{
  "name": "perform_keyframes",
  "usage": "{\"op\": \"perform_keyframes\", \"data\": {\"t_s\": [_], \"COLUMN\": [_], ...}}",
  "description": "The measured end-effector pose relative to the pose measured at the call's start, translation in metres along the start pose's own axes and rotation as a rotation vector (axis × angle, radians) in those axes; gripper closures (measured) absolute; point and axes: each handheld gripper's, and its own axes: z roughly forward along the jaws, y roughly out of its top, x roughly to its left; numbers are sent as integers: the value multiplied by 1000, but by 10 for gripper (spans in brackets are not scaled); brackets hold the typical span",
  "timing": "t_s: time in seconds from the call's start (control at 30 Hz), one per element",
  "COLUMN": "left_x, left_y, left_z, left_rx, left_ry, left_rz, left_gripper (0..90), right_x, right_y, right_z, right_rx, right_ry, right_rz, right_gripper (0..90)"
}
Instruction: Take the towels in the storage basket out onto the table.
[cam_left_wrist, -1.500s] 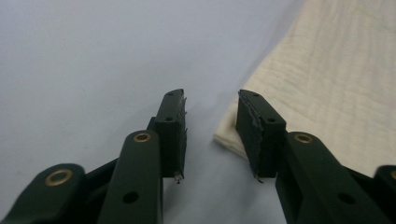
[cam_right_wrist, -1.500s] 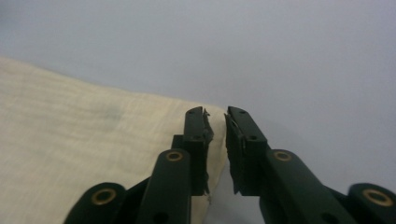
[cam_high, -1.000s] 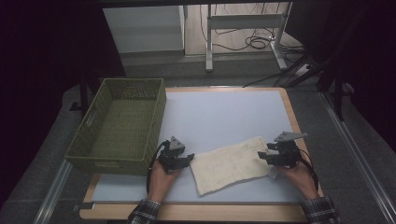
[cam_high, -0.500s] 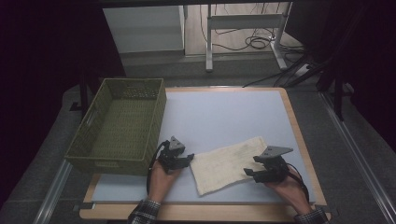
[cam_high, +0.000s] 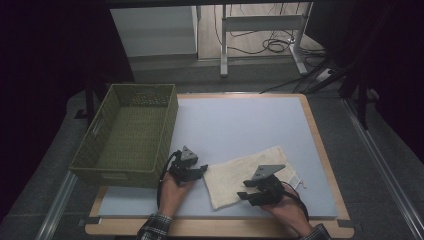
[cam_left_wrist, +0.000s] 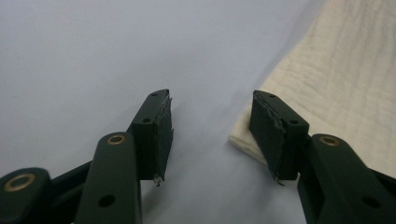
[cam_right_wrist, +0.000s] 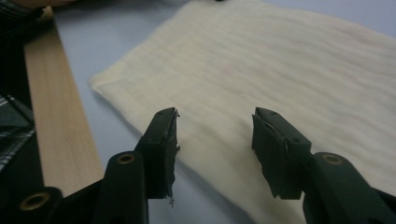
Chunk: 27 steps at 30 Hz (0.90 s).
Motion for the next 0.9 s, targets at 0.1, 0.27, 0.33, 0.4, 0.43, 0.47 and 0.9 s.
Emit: {"op": "perform_keyframes", "data": {"t_s": [0.1,0.27,0.33,0.4,0.43,0.47,0.9], "left_x": [0,1,1,1,2,2,-7], "left_y": [0,0,0,0,0,0,0], "left_z": [0,0,0,-1,-1,-1,0], "left_rx": [0,-4,-6,-6,-6,-6,-3], "left_ry": [-1,5,8,7,7,7,-51], "left_rz": [4,-4,-7,-11,-14,-16,66], "left_gripper": [489,509,524,535,542,546,872], "right_x": [12,34,42,49,52,54,62], "right_y": [6,18,23,27,29,31,30], "right_z": [10,26,33,39,43,46,57], "right_rx": [1,17,19,22,26,30,55], "right_ry": [34,90,108,122,125,126,-14], "right_rz": [-22,-70,-86,-100,-105,-115,-189], "right_gripper": [553,590,590,584,583,572,844]}}
